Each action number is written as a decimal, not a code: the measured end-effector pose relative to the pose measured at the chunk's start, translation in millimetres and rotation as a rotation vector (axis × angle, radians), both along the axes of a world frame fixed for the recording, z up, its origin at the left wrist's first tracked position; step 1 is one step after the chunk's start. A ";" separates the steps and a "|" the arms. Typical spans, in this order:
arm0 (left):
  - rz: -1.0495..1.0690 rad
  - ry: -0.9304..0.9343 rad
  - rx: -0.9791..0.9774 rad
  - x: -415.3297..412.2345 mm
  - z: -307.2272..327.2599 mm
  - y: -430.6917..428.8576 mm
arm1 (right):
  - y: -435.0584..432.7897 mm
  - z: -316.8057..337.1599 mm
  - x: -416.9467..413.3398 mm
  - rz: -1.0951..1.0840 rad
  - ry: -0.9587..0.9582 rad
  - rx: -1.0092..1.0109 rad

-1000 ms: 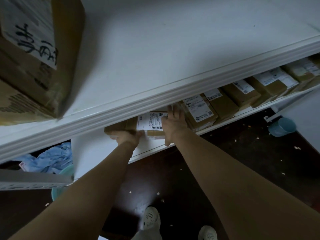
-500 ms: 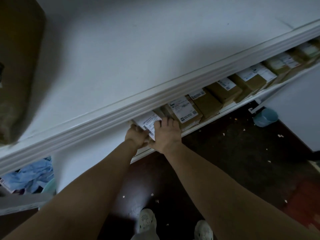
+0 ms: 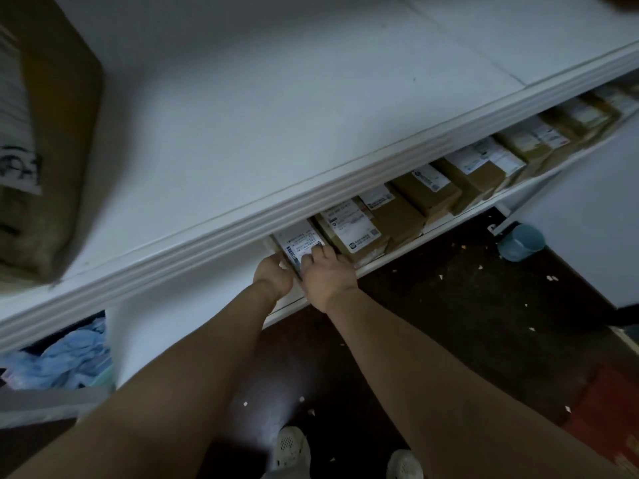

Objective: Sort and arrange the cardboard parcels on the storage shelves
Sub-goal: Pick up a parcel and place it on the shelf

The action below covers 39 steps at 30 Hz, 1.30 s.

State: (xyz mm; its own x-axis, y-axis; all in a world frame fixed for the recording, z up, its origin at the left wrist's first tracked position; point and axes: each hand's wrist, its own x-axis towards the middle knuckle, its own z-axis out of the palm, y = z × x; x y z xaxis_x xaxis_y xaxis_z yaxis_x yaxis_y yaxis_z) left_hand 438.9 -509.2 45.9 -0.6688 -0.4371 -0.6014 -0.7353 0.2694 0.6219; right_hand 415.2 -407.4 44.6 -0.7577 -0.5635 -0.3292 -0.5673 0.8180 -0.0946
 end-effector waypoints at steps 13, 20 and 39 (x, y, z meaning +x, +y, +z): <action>-0.228 0.099 -0.023 44.7 156.5 92.0 | 84.5 178.8 27.7 0.221 0.097 0.088; 0.141 0.572 -0.417 82.9 252.8 83.0 | 65.2 273.1 43.5 0.273 0.296 -0.184; 1.098 0.655 -0.469 183.7 357.6 -134.0 | -111.6 341.1 116.6 0.111 0.016 -0.811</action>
State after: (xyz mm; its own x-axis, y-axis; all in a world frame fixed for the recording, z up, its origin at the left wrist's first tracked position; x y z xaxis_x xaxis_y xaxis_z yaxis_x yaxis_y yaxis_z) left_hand 622.6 -643.2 403.5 0.0502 -0.9979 0.0400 -0.3136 0.0223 0.9493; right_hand 531.8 -519.0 385.7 -0.6849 -0.6935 0.2234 -0.6470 0.4380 -0.6241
